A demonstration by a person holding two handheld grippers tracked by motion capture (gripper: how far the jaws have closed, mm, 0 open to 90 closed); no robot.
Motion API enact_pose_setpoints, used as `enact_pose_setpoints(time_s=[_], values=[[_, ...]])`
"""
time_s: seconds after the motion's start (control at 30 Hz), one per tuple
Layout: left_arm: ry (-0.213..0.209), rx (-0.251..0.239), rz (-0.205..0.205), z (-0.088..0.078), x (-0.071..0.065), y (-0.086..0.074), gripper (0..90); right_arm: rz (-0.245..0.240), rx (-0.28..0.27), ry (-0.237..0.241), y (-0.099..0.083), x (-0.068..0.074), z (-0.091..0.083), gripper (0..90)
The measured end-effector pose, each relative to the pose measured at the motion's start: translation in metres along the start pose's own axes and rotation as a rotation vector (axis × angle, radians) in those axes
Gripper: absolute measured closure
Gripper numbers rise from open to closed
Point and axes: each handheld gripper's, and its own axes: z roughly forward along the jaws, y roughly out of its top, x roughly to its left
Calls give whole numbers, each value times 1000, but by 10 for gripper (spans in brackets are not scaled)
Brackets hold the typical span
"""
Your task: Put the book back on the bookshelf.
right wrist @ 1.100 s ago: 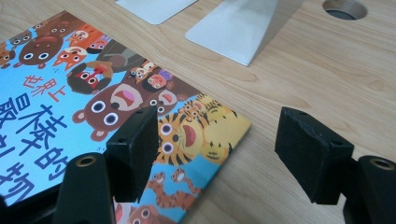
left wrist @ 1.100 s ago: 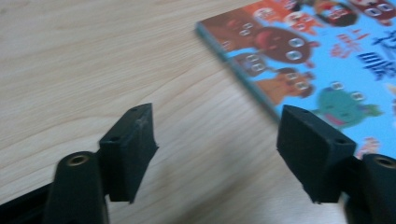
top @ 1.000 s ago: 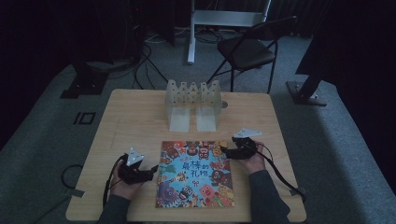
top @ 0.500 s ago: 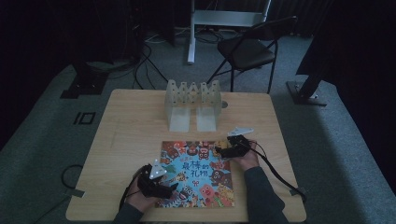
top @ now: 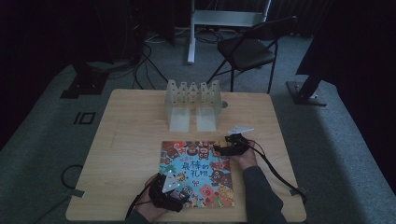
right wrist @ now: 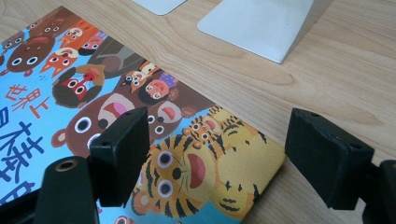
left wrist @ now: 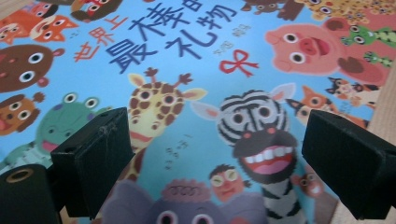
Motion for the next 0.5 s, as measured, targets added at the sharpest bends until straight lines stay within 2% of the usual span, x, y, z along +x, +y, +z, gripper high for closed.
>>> enact_pose_setpoints(time_s=[0.13,0.33,0.43,0.5], values=[[-1,4,15,2,-6,0,85,3,0,4,0,-1,0,221],[-6,-1,14,2,-8,-1,85,-13,-6,14,-2,0,-1,220],[-14,-2,14,2,-8,-1,86,-45,-5,43,-3,4,-2,232],[-16,2,14,3,-9,-1,86,-79,-8,34,-5,9,-1,231]])
